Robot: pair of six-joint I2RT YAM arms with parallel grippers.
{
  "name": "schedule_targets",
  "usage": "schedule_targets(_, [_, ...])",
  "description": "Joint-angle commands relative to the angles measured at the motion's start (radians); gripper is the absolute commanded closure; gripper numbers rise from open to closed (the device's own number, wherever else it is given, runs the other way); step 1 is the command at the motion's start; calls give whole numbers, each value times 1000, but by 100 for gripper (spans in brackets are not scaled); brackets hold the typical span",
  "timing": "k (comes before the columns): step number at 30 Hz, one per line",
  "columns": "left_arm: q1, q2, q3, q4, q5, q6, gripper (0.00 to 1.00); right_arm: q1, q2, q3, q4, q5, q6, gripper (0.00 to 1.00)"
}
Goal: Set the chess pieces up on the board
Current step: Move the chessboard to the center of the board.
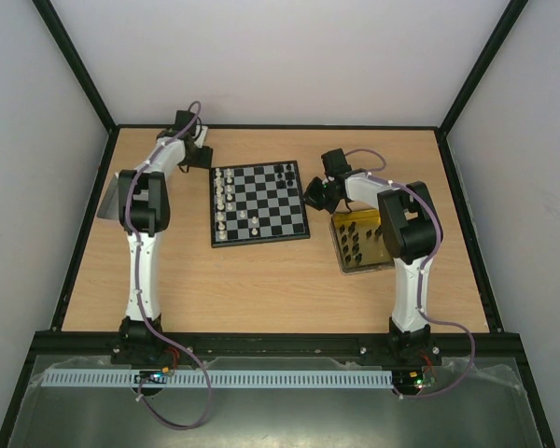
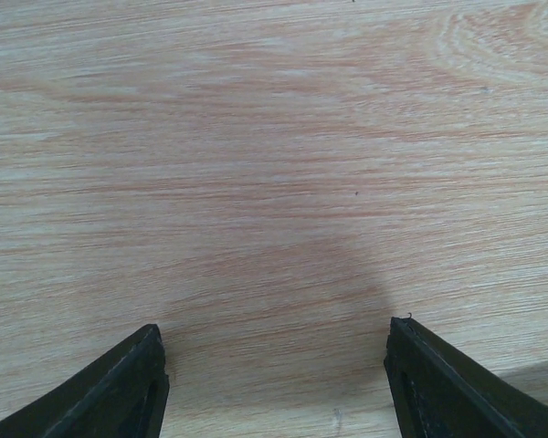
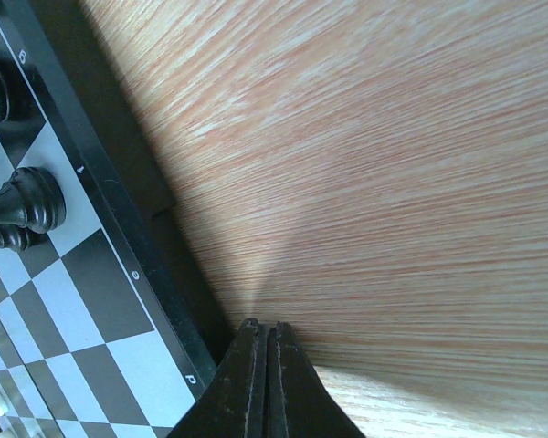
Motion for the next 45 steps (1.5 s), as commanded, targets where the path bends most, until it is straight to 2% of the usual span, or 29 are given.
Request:
schedule_targets(1, [-9,45,-68,-117,6,5,32,19,-3,-19,-21,-3,-2,98])
schedule_targets(7, [-11,26,-98,-102,3,4,32,28,-10,-34,-11,-4,3,98])
schedule_targets(14, [-11,-37,-236,-49,6,8,32,38,-27,-62,-1,-3,9,98])
schedule_targets(33, [-2,-178,-487,50,15,-12,32,71,-122,-209,64,4,37,98])
schedule_targets(39, [30,-197,-490,66,-16,-54,34,86,-139,-245,78,11,44,98])
schedule_targets(45, [68,-219,-462,44,17,-69,35,88,-134,-238,69,13,35,98])
